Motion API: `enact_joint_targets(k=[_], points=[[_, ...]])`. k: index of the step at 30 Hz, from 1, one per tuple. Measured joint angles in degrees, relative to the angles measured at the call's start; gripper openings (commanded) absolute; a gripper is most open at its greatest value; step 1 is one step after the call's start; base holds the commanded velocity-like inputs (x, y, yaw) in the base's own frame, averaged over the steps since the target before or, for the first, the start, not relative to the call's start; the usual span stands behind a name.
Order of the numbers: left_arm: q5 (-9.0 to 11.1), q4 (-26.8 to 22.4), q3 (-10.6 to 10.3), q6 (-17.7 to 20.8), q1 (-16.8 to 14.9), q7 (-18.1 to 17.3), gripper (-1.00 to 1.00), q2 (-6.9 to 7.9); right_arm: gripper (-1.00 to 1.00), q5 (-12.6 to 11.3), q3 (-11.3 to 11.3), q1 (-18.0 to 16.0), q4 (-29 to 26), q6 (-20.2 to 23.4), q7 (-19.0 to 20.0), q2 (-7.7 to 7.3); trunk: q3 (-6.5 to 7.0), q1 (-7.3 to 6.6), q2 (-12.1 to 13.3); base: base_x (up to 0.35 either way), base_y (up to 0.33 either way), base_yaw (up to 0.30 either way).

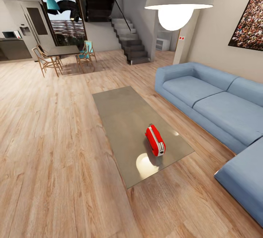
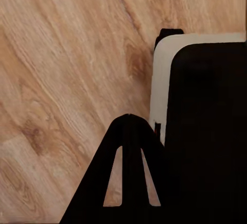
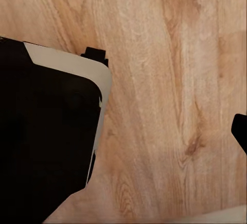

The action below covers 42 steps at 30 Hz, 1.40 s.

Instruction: Turn on the radio receiver that's on the table in the living room.

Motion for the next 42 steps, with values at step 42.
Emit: enact_joint_targets(k=[42], points=[[-2.6, -0.1, 0.0, -0.1, 1.0, 0.1, -1.0, -19.16, 1.0, 0.2, 0.2, 0.9, -0.1, 0.2, 0.1, 0.76, 0.0, 0.0, 0.0, 0.0, 0.0, 0.0]])
